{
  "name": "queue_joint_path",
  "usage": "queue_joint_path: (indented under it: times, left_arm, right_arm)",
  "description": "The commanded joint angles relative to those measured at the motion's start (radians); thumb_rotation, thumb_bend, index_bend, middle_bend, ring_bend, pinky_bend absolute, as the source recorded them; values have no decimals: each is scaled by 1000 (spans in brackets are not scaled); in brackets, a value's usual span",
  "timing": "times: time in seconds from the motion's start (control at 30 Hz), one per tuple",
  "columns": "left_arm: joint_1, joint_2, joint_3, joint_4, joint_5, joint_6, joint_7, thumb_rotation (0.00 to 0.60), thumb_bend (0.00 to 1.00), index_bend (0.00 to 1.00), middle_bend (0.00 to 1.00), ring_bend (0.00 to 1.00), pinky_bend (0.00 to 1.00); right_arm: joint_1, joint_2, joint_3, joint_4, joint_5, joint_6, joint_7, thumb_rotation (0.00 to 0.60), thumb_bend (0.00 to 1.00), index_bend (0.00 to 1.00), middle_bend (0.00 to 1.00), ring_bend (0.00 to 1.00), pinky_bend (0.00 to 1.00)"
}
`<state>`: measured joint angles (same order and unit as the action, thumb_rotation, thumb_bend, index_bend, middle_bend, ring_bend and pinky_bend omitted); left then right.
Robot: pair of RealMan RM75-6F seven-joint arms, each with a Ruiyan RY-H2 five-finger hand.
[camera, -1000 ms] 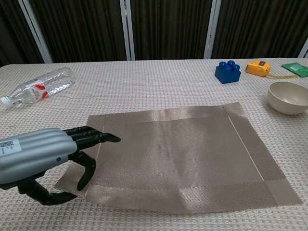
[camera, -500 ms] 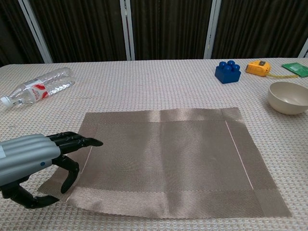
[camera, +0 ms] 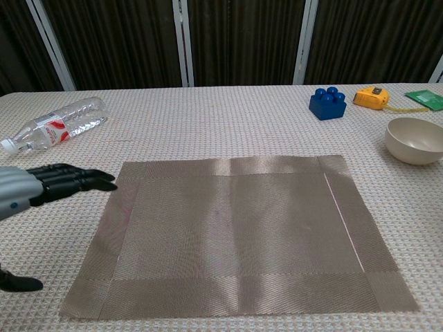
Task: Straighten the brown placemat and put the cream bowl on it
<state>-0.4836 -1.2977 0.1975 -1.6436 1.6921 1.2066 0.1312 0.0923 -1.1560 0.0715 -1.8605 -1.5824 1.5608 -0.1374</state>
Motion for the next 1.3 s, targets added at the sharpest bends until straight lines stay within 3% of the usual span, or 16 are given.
queue_joint_path:
  times: [0.03,0.17,0.23,0.4,0.67,0.93,1.2,1.3]
  left_arm:
    - [34,107,-47,-62,-20,110,-37,600,16,0,0,0,0]
    - [72,189,-130,-106,-147,189,-20,600,17,0,0,0,0]
    - [94,204,-181,-120,-239,224,28,600,16,0,0,0,0]
    - [127,227,-252,-153,-395,249,64,600,16,0,0,0,0]
    - [184,204,-292,-150,-488,334,147,600,41,0,0,0,0]
    - [193,207,-305,-123,-499,311,145,600,40,0,0,0,0]
    - [193,201,-322,-105,-508,285,140,600,39,0,0,0,0]
    - [194,200,-327,-106,-508,278,138,600,40,0,0,0,0]
  right_arm:
    - [7,-6,2,8,24,-24,-1,600,0,0,0,0,0]
    - [39,-2,11,2,101,-118,41,600,0,0,0,0,0]
    - [72,4,30,5,171,-196,79,600,0,4,0,0,0]
    - [154,-25,93,91,304,-316,49,600,0,42,0,0,0]
    - [292,-128,157,313,466,-508,-1,600,0,78,0,0,0]
    - [398,-239,184,548,570,-645,-31,600,0,155,0,0,0]
    - [456,-341,186,738,580,-685,-33,600,0,315,0,0,0]
    - [471,-370,181,795,581,-706,-30,600,52,346,0,0,0]
